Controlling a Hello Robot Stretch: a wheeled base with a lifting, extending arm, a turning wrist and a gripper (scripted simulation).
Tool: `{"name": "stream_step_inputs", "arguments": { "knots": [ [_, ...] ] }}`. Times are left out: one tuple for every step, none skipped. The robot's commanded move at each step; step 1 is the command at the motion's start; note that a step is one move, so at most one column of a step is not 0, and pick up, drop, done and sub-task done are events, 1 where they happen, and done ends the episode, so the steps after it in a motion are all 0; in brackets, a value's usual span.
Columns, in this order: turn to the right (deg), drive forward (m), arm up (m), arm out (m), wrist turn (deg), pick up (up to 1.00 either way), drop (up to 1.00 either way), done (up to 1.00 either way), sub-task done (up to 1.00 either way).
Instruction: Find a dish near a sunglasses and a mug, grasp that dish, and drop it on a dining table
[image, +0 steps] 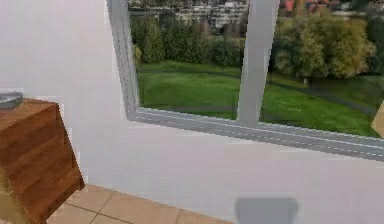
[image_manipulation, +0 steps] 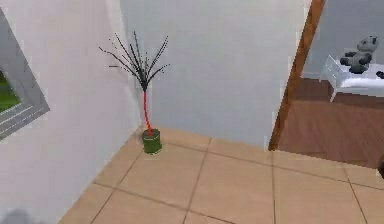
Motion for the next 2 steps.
{"name": "stream_step_inputs", "arguments": {
  "knots": [
    [-45.0, 0.00, 0.00, 0.00, 0.0, 0.00, 0.00, 0.00, 0.00],
    [-12.0, 0.00, 0.00, 0.00, 0.0, 0.00, 0.00, 0.00, 0.00]
  ]
}}
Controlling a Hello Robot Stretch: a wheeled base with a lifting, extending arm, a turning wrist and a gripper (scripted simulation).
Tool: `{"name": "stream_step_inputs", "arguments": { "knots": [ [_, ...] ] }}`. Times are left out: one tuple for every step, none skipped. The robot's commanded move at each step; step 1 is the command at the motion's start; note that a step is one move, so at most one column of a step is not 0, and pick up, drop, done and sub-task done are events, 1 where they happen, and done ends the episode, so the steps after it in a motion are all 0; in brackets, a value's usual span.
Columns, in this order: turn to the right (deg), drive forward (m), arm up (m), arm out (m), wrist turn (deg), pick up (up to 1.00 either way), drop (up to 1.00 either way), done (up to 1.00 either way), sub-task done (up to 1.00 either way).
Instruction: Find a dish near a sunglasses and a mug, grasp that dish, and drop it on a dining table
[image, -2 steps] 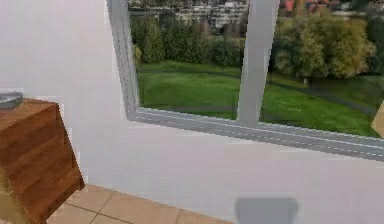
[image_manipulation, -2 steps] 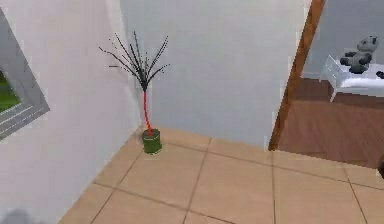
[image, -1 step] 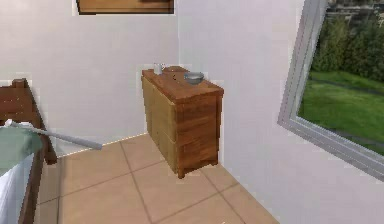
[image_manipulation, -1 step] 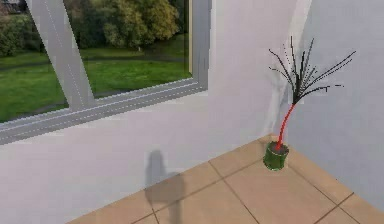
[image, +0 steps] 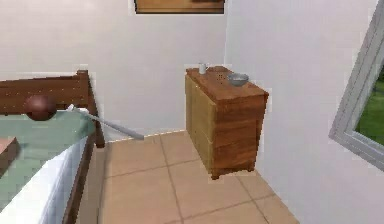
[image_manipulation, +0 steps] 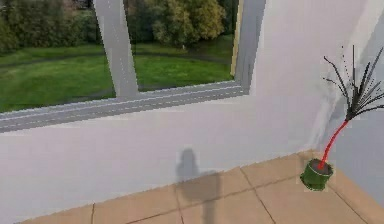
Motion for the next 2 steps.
{"name": "stream_step_inputs", "arguments": {
  "knots": [
    [0.0, 0.90, 0.00, 0.00, 0.0, 0.00, 0.00, 0.00, 0.00],
    [-21.0, 0.00, 0.00, 0.00, 0.0, 0.00, 0.00, 0.00, 0.00]
  ]
}}
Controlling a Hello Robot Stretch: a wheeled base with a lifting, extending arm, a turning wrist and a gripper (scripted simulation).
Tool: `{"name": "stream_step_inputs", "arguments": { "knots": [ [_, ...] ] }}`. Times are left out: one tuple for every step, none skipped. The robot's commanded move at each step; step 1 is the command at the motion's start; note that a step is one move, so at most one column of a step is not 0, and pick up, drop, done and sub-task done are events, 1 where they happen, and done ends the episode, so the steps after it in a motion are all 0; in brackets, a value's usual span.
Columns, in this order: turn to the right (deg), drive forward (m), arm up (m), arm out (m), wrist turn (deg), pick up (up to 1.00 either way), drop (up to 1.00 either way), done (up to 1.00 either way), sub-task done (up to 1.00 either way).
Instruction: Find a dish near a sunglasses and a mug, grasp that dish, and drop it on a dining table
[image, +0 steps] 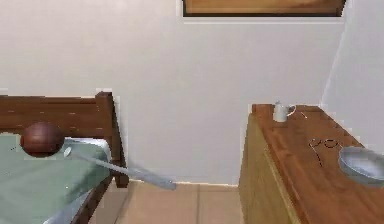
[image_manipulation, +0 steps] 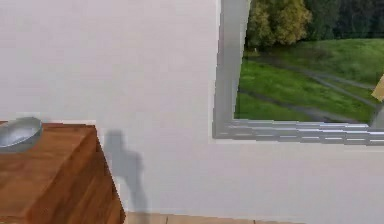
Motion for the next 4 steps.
{"name": "stream_step_inputs", "arguments": {
  "knots": [
    [0.0, 0.40, 0.00, 0.00, 0.0, 0.00, 0.00, 0.00, 0.00],
    [-18.0, 0.00, 0.00, 0.00, 0.0, 0.00, 0.00, 0.00, 0.00],
    [0.0, 0.00, 0.50, 0.00, 0.0, 0.00, 0.00, 0.00, 0.00],
    [0.0, 0.00, 0.38, 0.00, 0.0, 0.00, 0.00, 0.00, 0.00]
  ]
}}
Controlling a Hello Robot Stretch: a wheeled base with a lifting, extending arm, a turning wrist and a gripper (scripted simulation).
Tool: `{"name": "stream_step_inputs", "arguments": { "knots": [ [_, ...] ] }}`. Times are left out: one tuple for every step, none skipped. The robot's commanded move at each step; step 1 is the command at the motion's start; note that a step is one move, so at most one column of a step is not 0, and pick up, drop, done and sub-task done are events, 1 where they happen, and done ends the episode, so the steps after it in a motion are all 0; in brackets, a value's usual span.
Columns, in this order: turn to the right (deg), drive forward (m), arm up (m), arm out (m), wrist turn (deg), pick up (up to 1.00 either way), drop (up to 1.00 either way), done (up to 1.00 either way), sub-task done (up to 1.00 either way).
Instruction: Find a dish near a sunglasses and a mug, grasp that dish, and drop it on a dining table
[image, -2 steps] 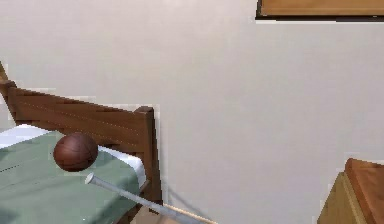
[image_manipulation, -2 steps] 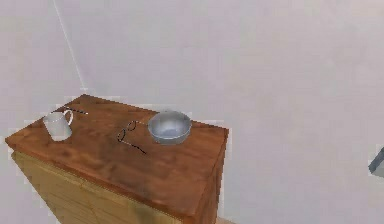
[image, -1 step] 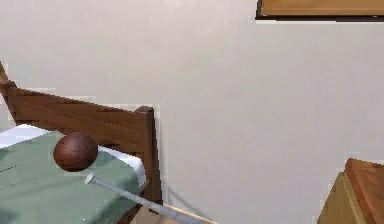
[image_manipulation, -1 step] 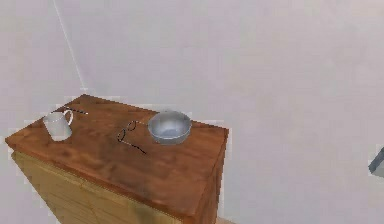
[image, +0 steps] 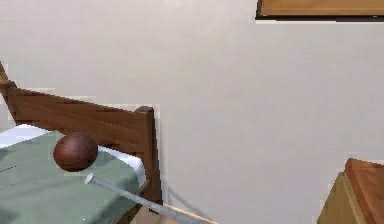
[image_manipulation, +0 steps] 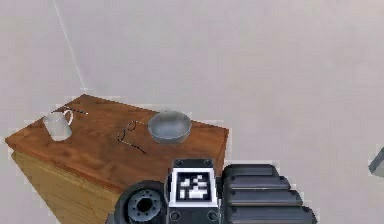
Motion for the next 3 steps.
{"name": "stream_step_inputs", "arguments": {
  "knots": [
    [0.0, 0.00, 0.00, 0.30, 0.0, 0.00, 0.00, 0.00, 0.00],
    [0.0, 0.00, 0.00, 0.00, 45.0, 0.00, 0.00, 0.00, 0.00],
    [0.0, 0.00, 0.00, 0.00, 45.0, 0.00, 0.00, 0.00, 0.00]
  ]
}}
